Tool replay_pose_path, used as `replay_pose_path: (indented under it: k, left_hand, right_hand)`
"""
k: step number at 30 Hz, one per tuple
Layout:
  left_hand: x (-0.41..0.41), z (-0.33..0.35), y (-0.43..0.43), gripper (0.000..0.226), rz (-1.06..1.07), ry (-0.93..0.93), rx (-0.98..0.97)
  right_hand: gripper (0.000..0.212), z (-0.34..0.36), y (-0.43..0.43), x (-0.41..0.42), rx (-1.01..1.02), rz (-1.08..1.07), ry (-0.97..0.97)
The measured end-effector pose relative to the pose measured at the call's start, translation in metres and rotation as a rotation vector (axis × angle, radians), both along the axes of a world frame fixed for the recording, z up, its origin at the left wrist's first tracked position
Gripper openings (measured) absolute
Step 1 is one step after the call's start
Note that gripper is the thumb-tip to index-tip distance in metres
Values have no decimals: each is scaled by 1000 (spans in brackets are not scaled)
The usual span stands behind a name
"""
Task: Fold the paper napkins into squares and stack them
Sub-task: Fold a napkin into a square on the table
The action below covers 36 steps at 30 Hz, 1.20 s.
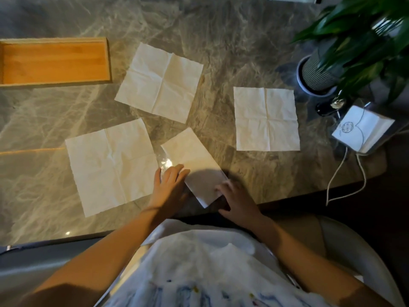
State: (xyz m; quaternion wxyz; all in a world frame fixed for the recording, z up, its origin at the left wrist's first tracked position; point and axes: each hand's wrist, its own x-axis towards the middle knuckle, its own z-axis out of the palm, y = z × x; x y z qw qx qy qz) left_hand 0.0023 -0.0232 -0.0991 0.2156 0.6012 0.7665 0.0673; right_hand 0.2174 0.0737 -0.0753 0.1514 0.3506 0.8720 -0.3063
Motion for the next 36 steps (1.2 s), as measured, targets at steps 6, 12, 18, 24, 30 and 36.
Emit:
replay_pose_path:
  k: [6,12,18,24,30,36]
  left_hand:
    - [-14,-7,-9,74,-141,25,-46]
    - [-18,-6,-13,77,-254,71,-56]
    - [-24,-8,-11,79,-296,11,-22]
    - [-29,4,1,51,-333,-21,142]
    - [-21,14,18,42,37,-176,-95]
    - [-40,20,7,28,101,-383,-59]
  right_hand:
    - [55,-7,-22,-4,157,32,-72]
    - [18,-7,-34,1,192,-72,121]
    - [7,-2,-27,-13,128,-140,282]
    - [21,12,-14,-34,48,-296,368]
    - [35,25,4,-47,-72,-351,425]
    - [76,11,19,-37,-237,-318,373]
